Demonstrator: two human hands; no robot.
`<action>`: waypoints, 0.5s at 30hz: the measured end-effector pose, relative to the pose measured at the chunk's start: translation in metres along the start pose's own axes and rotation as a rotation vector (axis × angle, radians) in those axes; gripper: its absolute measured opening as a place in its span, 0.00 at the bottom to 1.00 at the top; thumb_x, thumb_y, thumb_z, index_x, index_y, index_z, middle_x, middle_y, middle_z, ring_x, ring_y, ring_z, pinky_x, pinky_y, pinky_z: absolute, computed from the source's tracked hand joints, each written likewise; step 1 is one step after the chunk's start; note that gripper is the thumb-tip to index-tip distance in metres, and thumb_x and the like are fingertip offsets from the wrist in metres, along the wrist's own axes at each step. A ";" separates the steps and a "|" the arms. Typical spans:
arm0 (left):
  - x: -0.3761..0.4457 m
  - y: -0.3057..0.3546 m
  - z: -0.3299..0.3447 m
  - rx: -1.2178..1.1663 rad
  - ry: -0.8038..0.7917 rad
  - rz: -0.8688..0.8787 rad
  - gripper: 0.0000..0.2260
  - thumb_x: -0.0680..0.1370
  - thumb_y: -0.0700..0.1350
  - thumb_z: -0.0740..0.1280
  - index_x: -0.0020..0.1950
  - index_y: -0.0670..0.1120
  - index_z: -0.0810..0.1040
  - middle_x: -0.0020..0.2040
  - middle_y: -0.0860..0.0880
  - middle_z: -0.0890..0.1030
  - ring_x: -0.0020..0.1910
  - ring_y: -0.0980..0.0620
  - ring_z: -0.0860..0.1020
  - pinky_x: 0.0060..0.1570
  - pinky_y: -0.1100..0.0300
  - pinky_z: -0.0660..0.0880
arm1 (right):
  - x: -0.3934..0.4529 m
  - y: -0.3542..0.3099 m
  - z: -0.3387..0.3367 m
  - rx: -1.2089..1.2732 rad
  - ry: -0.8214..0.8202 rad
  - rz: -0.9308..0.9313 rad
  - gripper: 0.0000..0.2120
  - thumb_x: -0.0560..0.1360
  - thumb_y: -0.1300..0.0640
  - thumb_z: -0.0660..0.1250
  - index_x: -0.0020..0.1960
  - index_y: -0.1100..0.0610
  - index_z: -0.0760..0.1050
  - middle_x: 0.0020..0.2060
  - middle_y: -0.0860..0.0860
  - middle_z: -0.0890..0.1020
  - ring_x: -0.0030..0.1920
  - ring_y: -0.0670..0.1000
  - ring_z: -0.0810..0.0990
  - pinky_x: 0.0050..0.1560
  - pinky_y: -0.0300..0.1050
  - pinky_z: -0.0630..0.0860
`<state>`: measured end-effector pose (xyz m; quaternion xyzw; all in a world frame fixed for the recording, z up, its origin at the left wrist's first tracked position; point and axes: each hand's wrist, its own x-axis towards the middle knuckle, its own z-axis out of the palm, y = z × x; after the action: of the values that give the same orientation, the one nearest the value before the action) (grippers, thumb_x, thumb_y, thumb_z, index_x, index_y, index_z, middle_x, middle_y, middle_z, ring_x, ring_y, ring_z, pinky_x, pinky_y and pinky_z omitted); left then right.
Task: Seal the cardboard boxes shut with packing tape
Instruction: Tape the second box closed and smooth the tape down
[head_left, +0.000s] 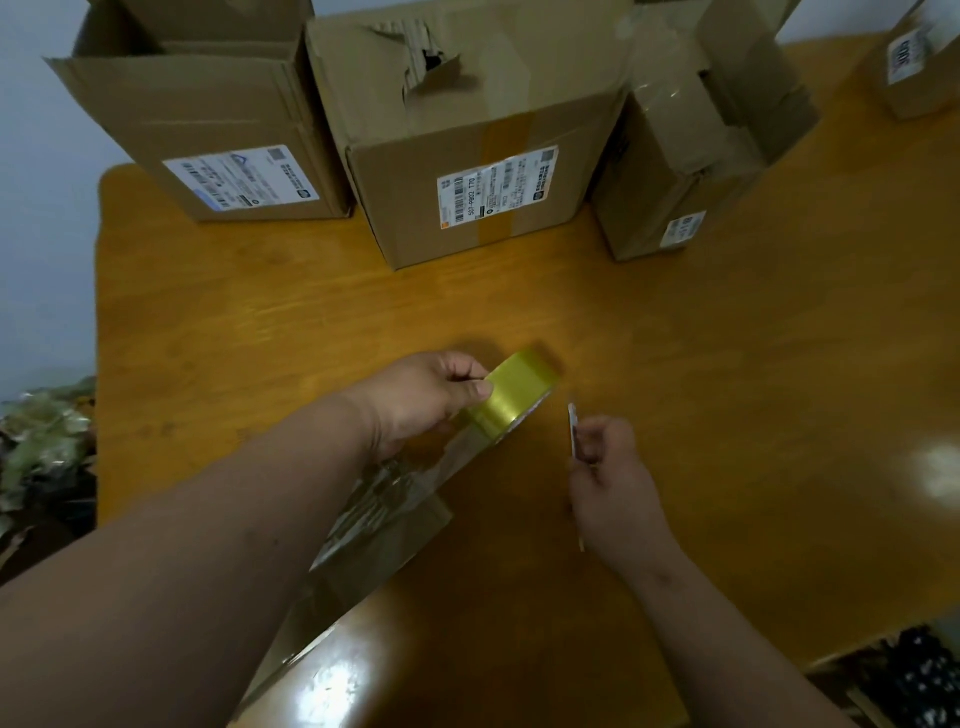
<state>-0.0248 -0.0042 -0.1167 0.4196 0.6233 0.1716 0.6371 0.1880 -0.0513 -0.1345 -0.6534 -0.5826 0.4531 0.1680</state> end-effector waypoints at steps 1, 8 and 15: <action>0.000 -0.001 0.000 -0.003 0.001 0.000 0.06 0.82 0.44 0.64 0.45 0.50 0.77 0.46 0.46 0.71 0.47 0.50 0.70 0.50 0.54 0.72 | -0.007 -0.008 -0.007 0.081 -0.024 0.021 0.11 0.80 0.64 0.60 0.56 0.48 0.67 0.44 0.50 0.78 0.35 0.47 0.78 0.35 0.47 0.75; 0.002 -0.002 -0.001 -0.067 0.003 0.004 0.06 0.81 0.44 0.66 0.44 0.50 0.77 0.41 0.51 0.75 0.48 0.52 0.72 0.53 0.52 0.72 | -0.043 -0.069 -0.032 -0.315 -0.396 -0.233 0.11 0.81 0.58 0.59 0.56 0.43 0.71 0.39 0.46 0.79 0.33 0.41 0.75 0.30 0.36 0.68; 0.003 -0.002 -0.001 -0.078 0.001 0.006 0.05 0.81 0.44 0.66 0.45 0.49 0.78 0.40 0.53 0.77 0.46 0.54 0.74 0.52 0.52 0.72 | -0.022 -0.095 -0.016 -0.593 -0.373 -0.331 0.11 0.78 0.63 0.58 0.56 0.51 0.70 0.39 0.49 0.74 0.39 0.51 0.74 0.35 0.49 0.72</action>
<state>-0.0255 -0.0031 -0.1197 0.3960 0.6152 0.1978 0.6524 0.1442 -0.0417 -0.0460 -0.4771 -0.8066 0.3426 -0.0660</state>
